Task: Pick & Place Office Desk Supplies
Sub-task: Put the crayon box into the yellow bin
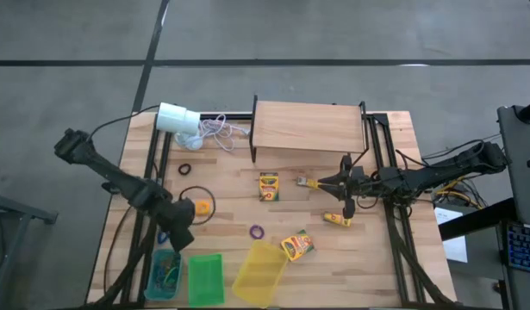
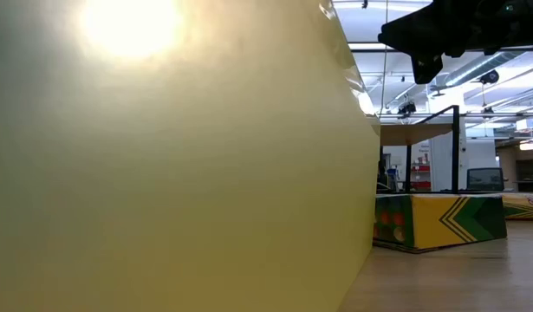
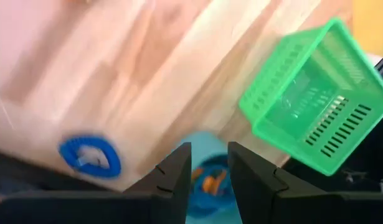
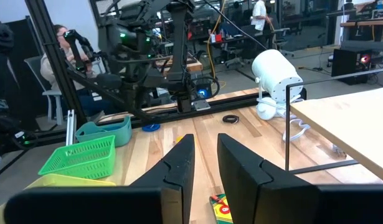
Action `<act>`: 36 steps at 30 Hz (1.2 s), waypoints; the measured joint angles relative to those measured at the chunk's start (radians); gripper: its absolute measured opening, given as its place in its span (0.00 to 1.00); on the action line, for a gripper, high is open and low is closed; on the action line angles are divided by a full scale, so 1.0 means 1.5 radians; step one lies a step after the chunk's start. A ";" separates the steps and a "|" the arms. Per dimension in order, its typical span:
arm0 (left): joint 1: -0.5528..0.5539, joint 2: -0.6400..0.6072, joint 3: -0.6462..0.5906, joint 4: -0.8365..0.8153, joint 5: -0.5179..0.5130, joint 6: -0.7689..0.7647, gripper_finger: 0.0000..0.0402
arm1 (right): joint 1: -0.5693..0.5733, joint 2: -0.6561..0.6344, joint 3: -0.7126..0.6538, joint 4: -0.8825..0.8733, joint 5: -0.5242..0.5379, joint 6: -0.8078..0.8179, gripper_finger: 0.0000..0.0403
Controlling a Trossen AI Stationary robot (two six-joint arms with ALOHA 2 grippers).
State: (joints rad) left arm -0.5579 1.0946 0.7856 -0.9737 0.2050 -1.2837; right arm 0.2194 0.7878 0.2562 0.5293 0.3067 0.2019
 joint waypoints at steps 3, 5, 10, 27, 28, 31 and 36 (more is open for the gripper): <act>0.052 0.000 0.000 0.000 0.000 0.097 0.27 | 0.000 0.000 0.000 0.000 0.000 0.000 0.18; 0.088 0.000 0.000 0.000 0.000 0.166 0.27 | 0.000 0.000 0.000 0.000 0.000 0.000 0.19; 0.179 0.000 -0.001 0.015 -0.031 0.347 0.27 | 0.000 0.000 0.000 0.000 0.000 0.000 0.21; 0.293 -0.006 -0.067 0.357 -0.113 0.718 0.27 | 0.000 0.000 0.000 0.000 0.000 0.000 0.17; 0.293 -0.013 -0.072 0.357 -0.112 0.722 0.27 | 0.000 0.000 0.000 0.000 0.000 0.000 0.17; 0.293 -0.047 -0.090 0.364 -0.112 0.752 0.27 | 0.000 0.000 0.000 0.000 0.000 0.000 0.17; 0.293 -0.132 -0.128 0.401 -0.112 0.793 0.27 | 0.000 0.000 0.000 0.000 0.000 0.000 0.19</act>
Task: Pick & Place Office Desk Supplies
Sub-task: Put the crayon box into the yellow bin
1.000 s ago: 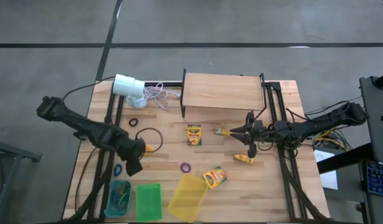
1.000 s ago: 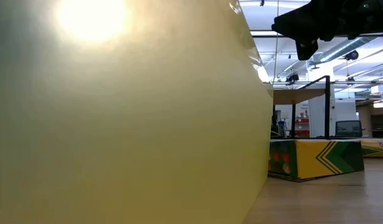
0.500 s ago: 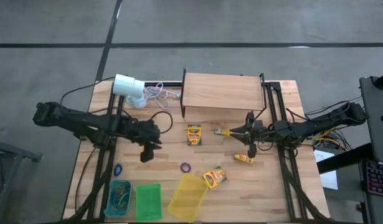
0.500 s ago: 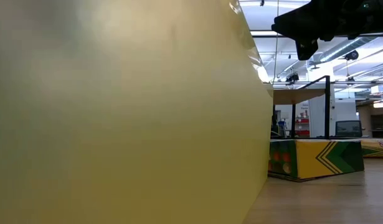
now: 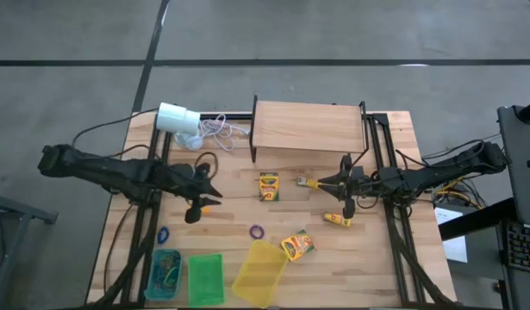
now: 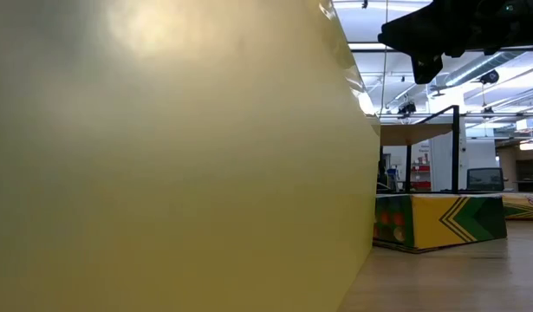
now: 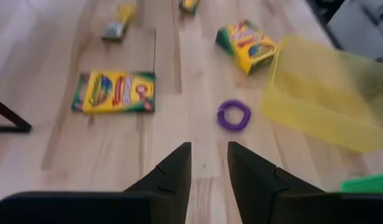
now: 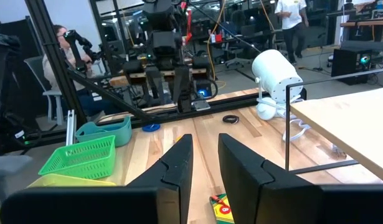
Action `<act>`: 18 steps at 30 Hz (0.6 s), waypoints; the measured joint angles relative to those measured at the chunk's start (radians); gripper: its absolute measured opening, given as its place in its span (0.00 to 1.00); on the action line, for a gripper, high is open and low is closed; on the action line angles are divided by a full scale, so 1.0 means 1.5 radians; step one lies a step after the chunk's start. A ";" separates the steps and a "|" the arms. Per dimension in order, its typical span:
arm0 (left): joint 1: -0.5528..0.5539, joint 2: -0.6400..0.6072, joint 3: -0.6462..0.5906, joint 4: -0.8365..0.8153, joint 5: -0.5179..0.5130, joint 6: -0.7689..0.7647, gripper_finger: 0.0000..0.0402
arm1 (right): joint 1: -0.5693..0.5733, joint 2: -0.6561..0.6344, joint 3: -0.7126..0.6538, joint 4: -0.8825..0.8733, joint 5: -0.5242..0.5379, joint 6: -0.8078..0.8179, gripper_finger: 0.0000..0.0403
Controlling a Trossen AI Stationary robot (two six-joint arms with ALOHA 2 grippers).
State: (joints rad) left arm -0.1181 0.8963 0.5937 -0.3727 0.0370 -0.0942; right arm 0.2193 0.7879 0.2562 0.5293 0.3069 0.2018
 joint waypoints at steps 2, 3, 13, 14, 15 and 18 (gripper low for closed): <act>0.000 -0.037 -0.023 0.021 0.000 0.012 0.27 | 0.000 0.000 0.000 0.000 0.000 0.000 0.20; 0.000 -0.057 -0.035 0.029 0.000 0.013 0.27 | 0.000 0.000 0.000 0.000 0.000 0.000 0.20; 0.000 -0.227 -0.162 0.111 0.000 0.065 0.27 | 0.000 0.000 0.000 0.000 0.000 0.000 0.21; 0.000 -0.239 -0.171 0.111 0.000 0.066 0.27 | 0.000 0.000 0.000 0.000 0.000 0.000 0.20; 0.000 -0.251 -0.178 0.112 0.000 0.066 0.27 | 0.000 0.000 0.000 0.000 0.000 0.000 0.20; 0.000 -0.283 -0.200 0.112 0.000 0.066 0.27 | 0.000 0.000 0.000 0.000 0.000 0.000 0.18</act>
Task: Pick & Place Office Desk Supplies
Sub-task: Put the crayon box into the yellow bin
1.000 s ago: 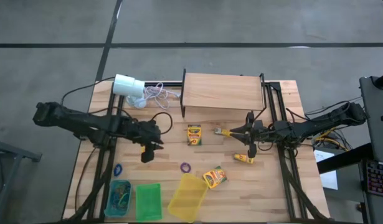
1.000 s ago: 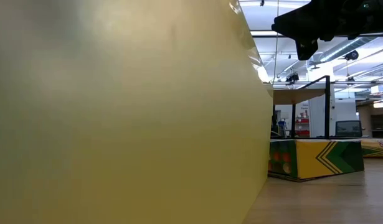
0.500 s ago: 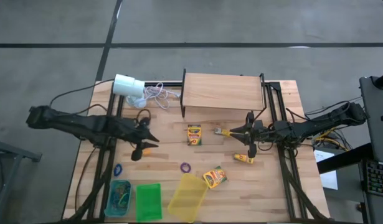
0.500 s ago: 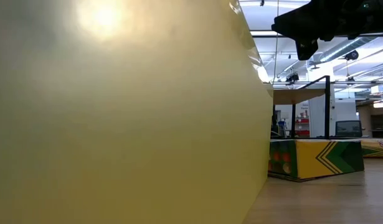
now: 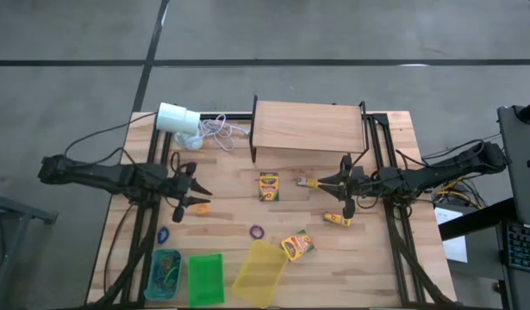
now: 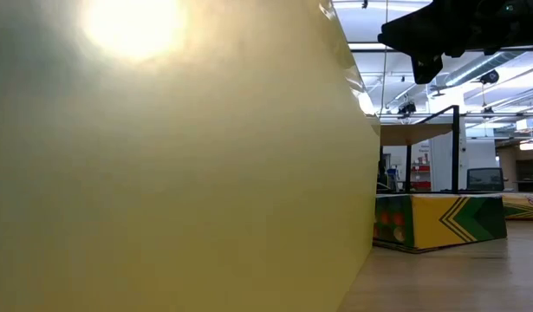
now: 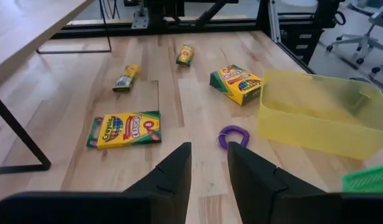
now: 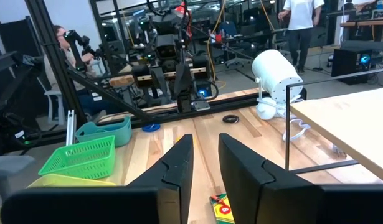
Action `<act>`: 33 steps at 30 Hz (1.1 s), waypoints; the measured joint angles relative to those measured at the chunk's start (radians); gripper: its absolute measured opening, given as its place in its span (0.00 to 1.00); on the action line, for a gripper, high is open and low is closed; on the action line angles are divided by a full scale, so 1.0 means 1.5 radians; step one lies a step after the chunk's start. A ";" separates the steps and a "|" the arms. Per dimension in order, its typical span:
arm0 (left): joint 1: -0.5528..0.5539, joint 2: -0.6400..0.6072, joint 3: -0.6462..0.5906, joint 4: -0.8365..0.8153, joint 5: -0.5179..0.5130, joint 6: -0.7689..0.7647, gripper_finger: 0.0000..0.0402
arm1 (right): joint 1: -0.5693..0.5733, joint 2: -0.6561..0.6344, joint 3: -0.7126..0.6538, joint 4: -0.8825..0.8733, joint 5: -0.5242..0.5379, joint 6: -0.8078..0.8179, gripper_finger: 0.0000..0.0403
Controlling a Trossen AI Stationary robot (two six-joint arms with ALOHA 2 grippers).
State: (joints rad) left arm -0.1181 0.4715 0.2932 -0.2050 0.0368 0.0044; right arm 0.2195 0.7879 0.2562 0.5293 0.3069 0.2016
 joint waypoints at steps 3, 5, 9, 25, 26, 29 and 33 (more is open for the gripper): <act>0.000 -0.028 -0.020 -0.001 0.000 0.000 0.27 | 0.000 0.000 0.000 0.000 0.000 0.000 0.17; 0.000 -0.047 -0.030 0.000 0.000 0.006 0.27 | 0.000 0.000 0.000 0.000 0.000 0.000 0.17; 0.000 -0.085 -0.052 0.002 0.000 0.027 0.27 | 0.000 0.000 0.000 0.000 0.000 0.000 0.17; -0.001 -0.232 -0.109 0.012 0.010 0.033 0.27 | 0.000 0.000 0.000 0.000 0.000 0.000 0.21; -0.001 -0.234 -0.111 0.011 0.010 0.032 0.27 | 0.000 0.000 0.000 0.000 0.000 0.000 0.21; 0.000 -0.234 -0.112 -0.018 0.008 0.010 0.27 | 0.000 0.000 0.000 0.000 0.000 0.000 0.19; 0.000 -0.233 -0.096 -0.069 -0.036 -0.032 0.27 | 0.000 0.000 0.000 0.000 0.000 0.000 0.18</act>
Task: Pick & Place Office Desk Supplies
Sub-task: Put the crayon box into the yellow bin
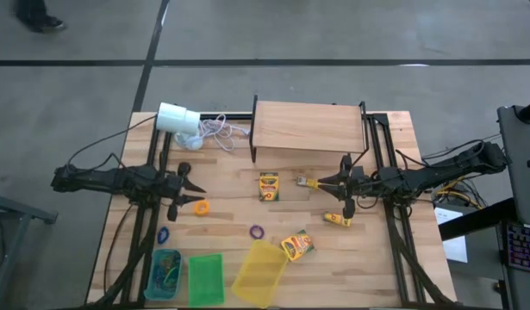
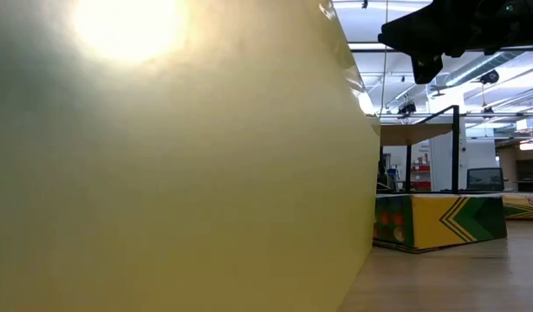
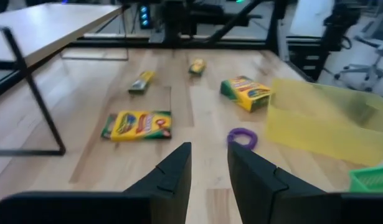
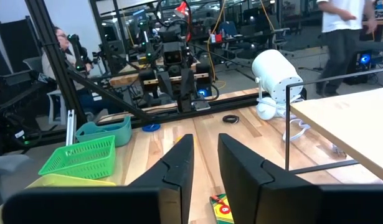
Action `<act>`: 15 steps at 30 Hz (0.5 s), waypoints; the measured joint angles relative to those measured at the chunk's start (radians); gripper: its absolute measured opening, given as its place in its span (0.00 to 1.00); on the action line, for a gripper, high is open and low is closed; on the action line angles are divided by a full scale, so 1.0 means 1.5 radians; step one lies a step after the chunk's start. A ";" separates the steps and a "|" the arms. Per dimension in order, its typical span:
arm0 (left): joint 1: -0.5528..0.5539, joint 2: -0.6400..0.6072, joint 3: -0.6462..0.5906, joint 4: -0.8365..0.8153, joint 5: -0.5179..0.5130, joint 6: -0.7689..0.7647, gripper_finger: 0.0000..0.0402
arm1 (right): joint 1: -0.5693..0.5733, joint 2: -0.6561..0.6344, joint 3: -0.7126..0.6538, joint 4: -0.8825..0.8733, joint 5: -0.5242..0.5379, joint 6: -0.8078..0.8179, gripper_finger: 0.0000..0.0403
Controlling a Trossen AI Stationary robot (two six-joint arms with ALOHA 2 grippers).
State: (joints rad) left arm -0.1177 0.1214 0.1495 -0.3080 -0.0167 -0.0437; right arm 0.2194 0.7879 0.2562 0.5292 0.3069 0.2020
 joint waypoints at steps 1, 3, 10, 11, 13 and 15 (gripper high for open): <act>0.000 0.000 0.002 -0.007 -0.006 -0.004 0.27 | 0.000 0.000 0.000 0.000 0.000 0.000 0.17; 0.000 0.000 0.004 -0.020 -0.010 -0.005 0.27 | 0.000 0.000 0.000 0.000 0.000 0.000 0.17; 0.000 0.000 0.005 -0.043 -0.022 -0.007 0.27 | 0.000 0.000 0.000 0.000 0.000 0.000 0.18; 0.000 0.000 0.005 -0.047 -0.026 -0.007 0.27 | 0.000 0.000 0.000 0.000 0.000 0.000 0.19; 0.000 0.000 0.005 -0.060 -0.035 -0.008 0.27 | 0.000 0.000 0.000 0.000 0.000 0.000 0.20; 0.000 0.000 0.005 -0.068 -0.047 -0.009 0.27 | 0.000 0.000 0.000 0.000 0.000 0.000 0.20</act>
State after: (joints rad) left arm -0.1177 0.1215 0.1577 -0.4100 -0.0865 -0.0570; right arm 0.2195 0.7879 0.2562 0.5293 0.3069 0.2020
